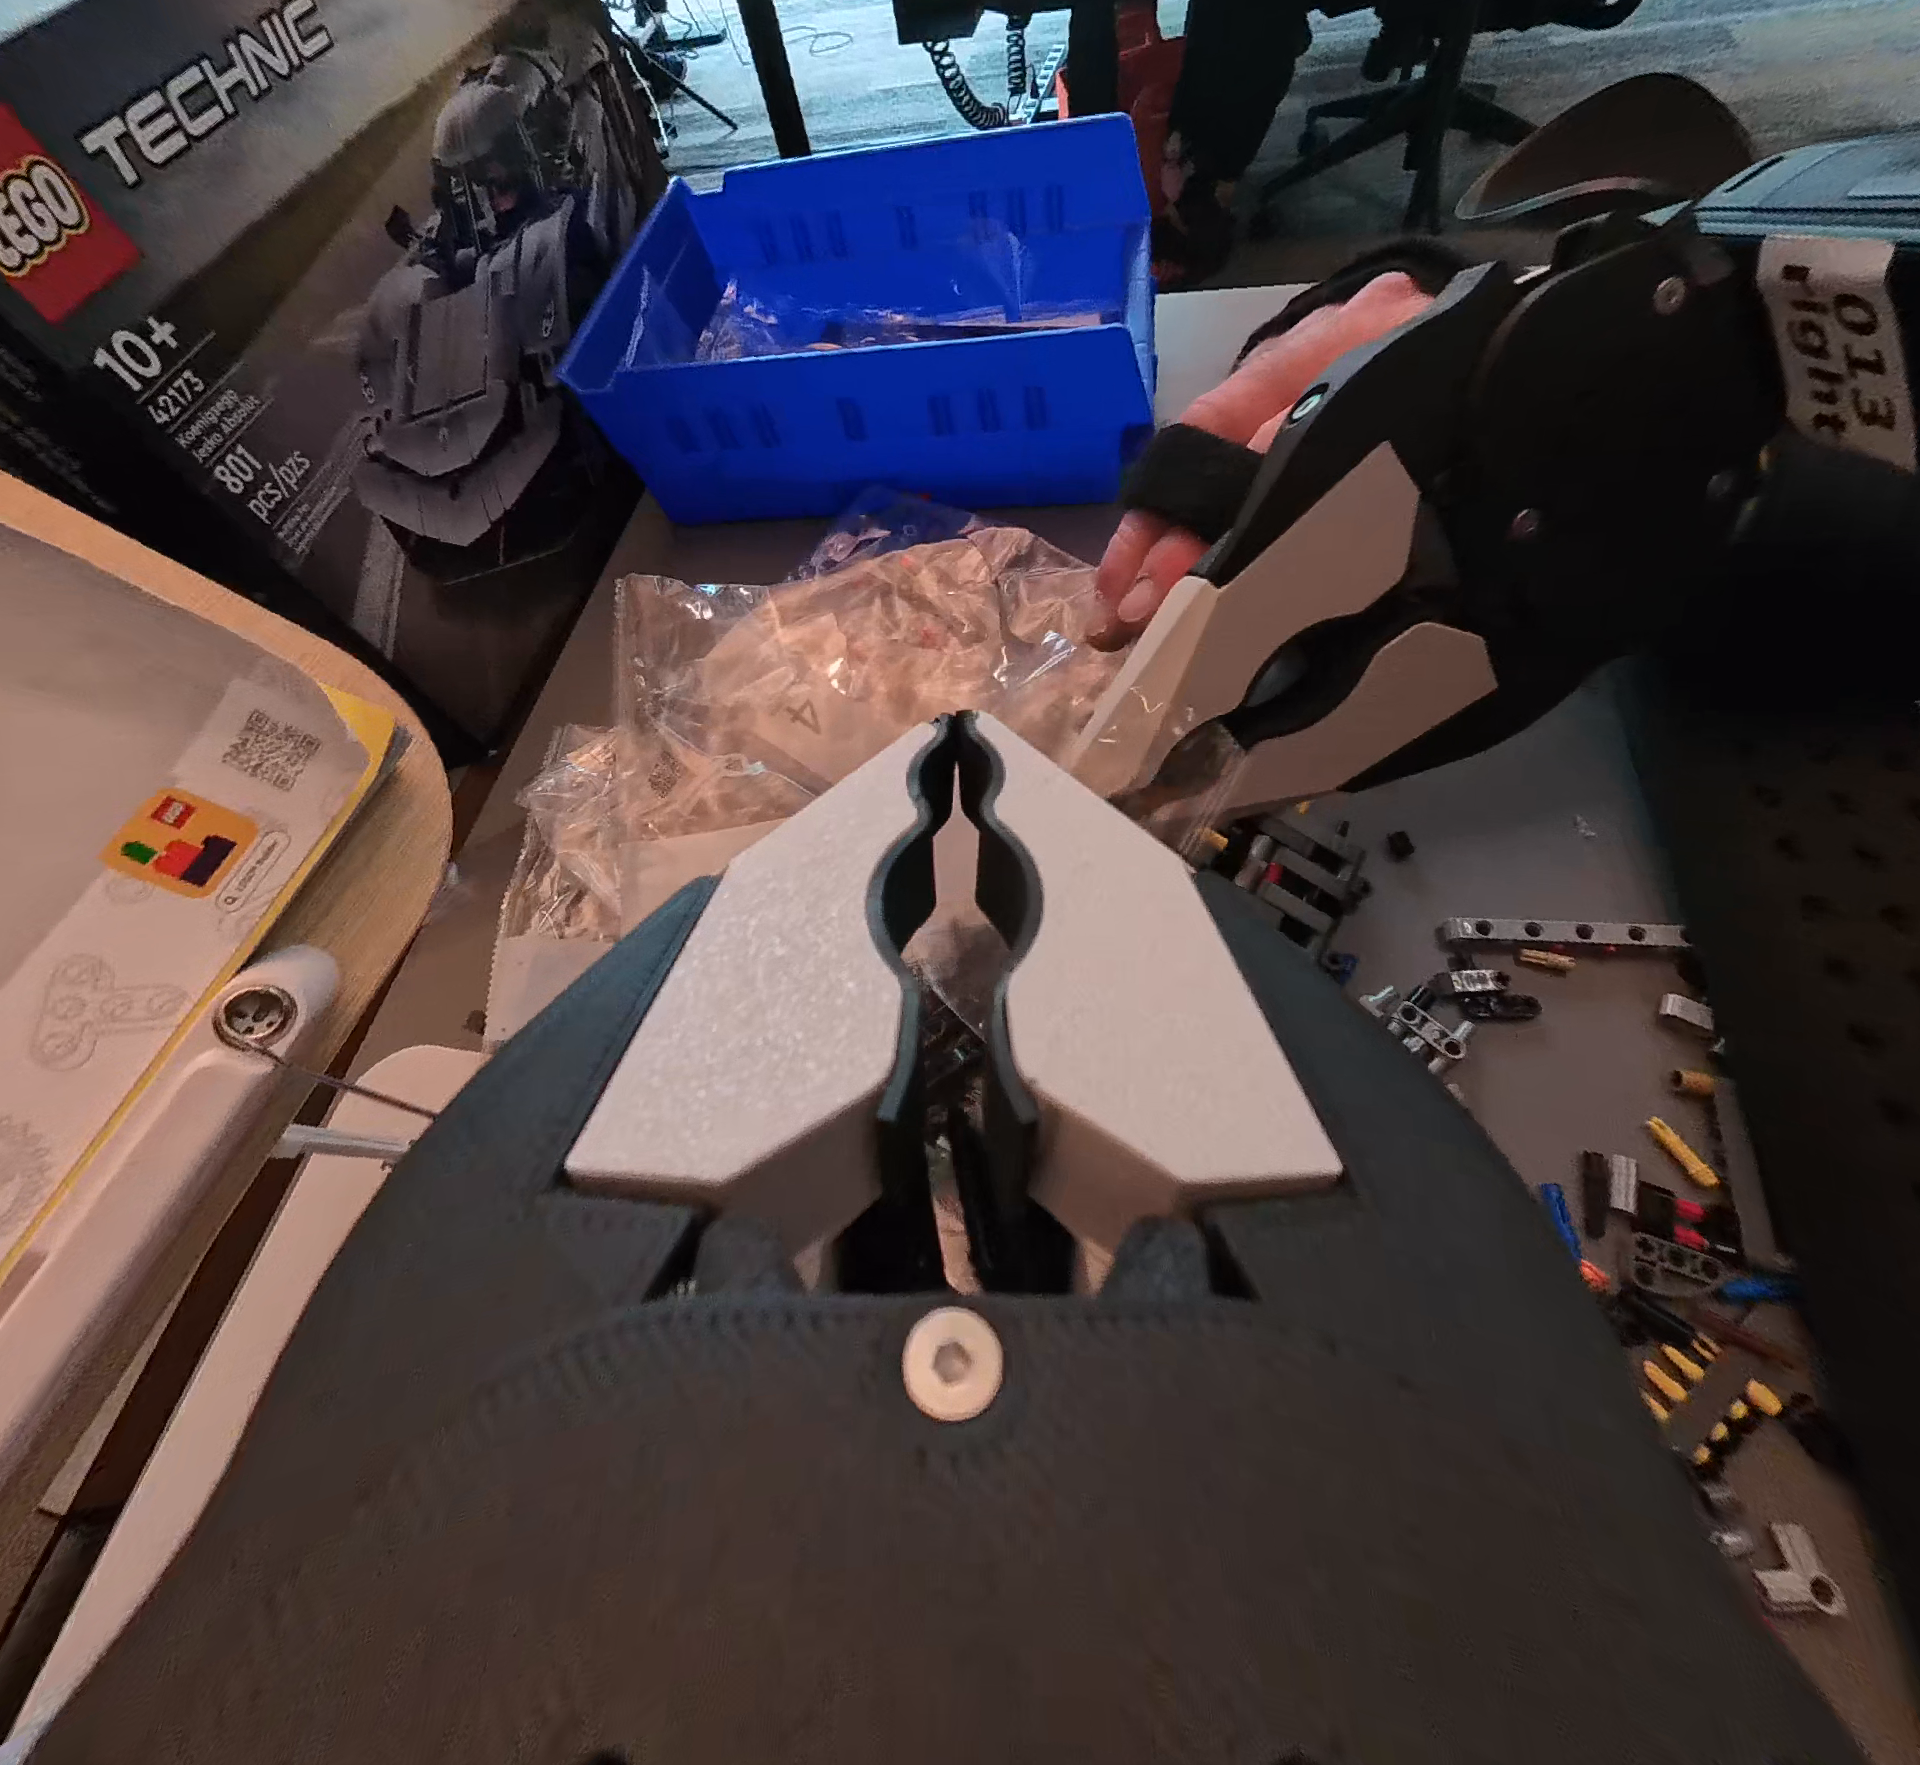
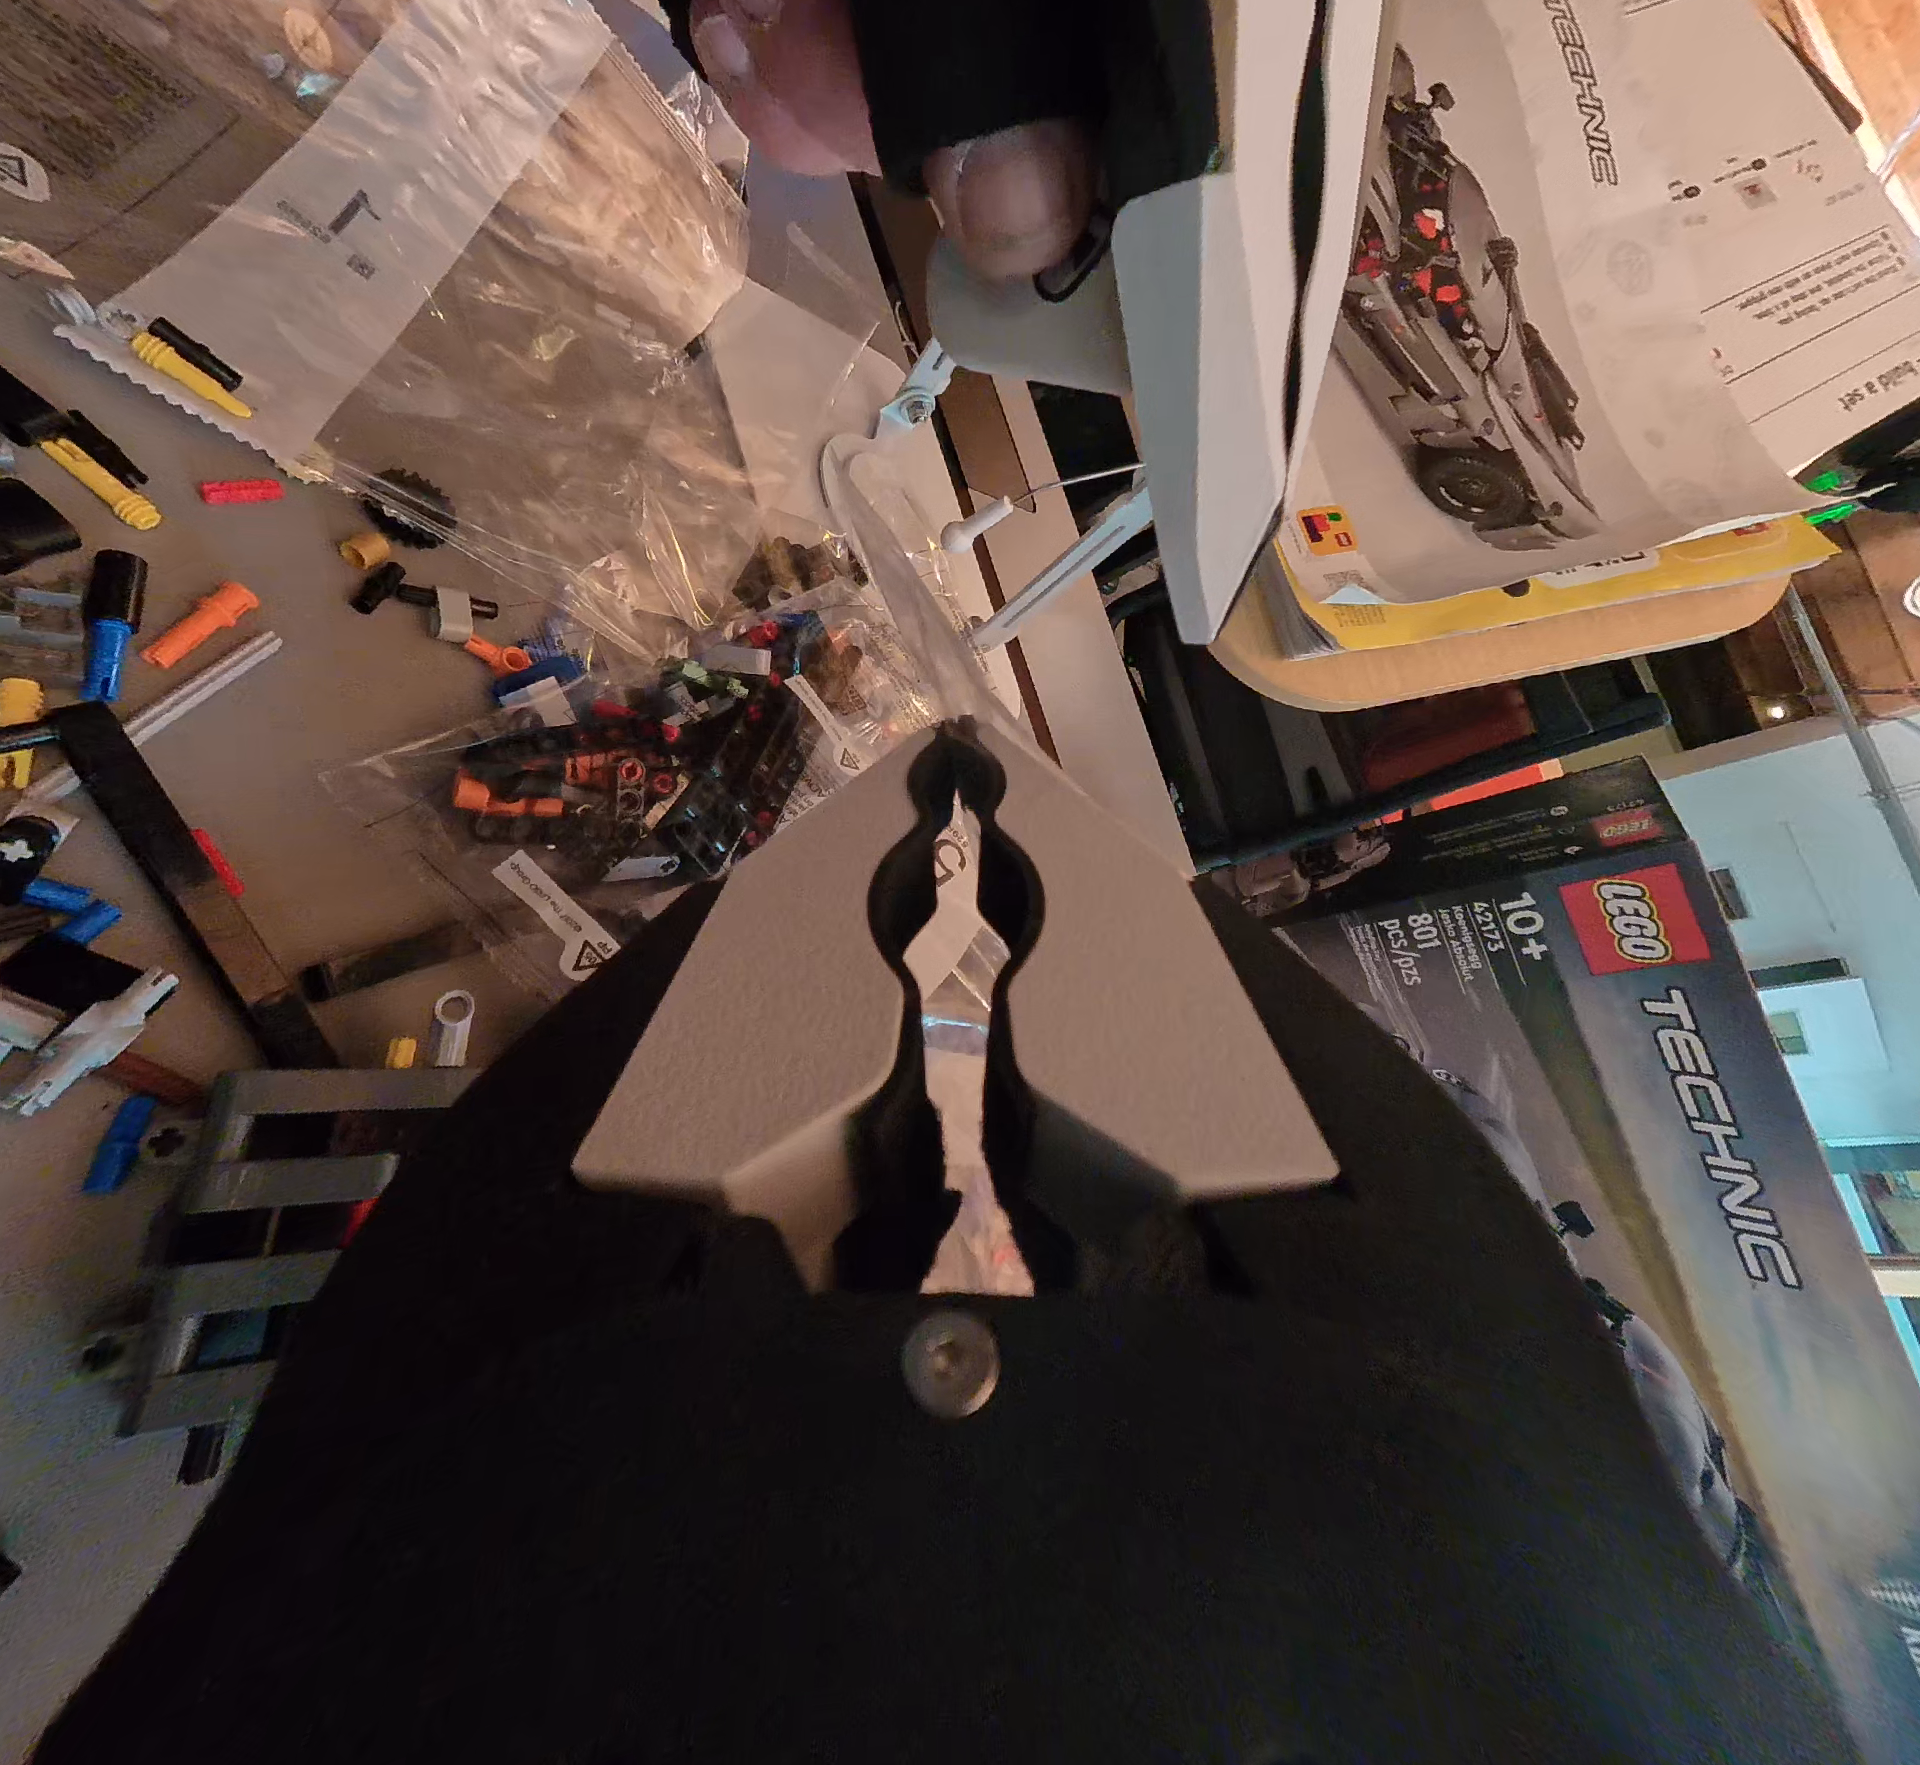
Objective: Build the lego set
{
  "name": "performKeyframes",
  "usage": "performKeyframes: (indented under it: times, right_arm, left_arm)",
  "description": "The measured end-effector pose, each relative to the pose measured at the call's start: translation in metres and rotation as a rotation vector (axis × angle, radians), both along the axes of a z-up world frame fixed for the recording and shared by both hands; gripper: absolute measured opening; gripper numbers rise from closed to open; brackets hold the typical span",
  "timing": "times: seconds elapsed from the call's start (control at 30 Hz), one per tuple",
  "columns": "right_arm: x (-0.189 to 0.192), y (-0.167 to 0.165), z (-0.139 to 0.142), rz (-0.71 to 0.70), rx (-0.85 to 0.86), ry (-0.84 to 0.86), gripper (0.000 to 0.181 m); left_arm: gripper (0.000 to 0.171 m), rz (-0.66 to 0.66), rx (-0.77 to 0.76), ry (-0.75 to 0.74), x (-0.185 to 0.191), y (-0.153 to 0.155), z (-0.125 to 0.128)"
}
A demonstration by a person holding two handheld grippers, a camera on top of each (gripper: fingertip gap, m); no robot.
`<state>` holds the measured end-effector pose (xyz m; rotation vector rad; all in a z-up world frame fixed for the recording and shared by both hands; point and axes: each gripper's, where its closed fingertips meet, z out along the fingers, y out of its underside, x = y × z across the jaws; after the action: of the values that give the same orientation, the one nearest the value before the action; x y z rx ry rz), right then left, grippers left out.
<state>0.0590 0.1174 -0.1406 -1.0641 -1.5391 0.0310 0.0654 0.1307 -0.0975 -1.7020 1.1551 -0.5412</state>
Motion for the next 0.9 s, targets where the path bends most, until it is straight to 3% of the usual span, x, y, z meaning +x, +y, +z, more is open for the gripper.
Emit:
performKeyframes:
  times: [0.13, 0.27, 0.33, 0.43, 0.53, 0.6, 0.8, 0.9]
  right_arm:
    - [0.0, 0.001, 0.001, -0.003, 0.006, 0.005, 0.0]
    - [0.0, -0.001, 0.002, 0.0, 0.008, 0.009, 0.0]
    - [0.001, 0.001, 0.001, -0.006, 0.01, 0.009, 0.0]
    - [0.002, 0.002, 0.003, -0.001, -0.006, 0.023, 0.0]
    - [0.001, -0.001, 0.002, 0.02, -0.005, 0.02, 0.0]
    - [-0.003, -0.01, 0.001, 0.061, -0.013, 0.021, 0.0]
    - [0.001, 0.0, -0.001, 0.01, -0.01, 0.01, 0.0]
    - [0.002, 0.002, 0.002, -0.003, -0.001, 0.021, 0.0]
  left_arm:
    - [0.001, -0.095, -0.073, -0.025, 0.011, -0.016, -0.004]
    - [0.024, -0.138, -0.088, 0.03, 0.022, -0.023, -0.016]
    - [0.025, -0.144, -0.09, 0.026, 0.025, -0.023, -0.016]
    - [0.021, -0.152, -0.093, 0.01, 0.026, -0.023, -0.016]
    - [0.0, -0.152, -0.087, -0.002, 0.027, -0.023, -0.014]
    - [0.0, -0.122, -0.077, 0.047, 0.025, -0.017, -0.023]
    - [0.0, -0.142, -0.09, 0.011, 0.024, -0.021, -0.017]
    - [0.021, -0.173, -0.115, -0.014, 0.027, -0.028, -0.013]
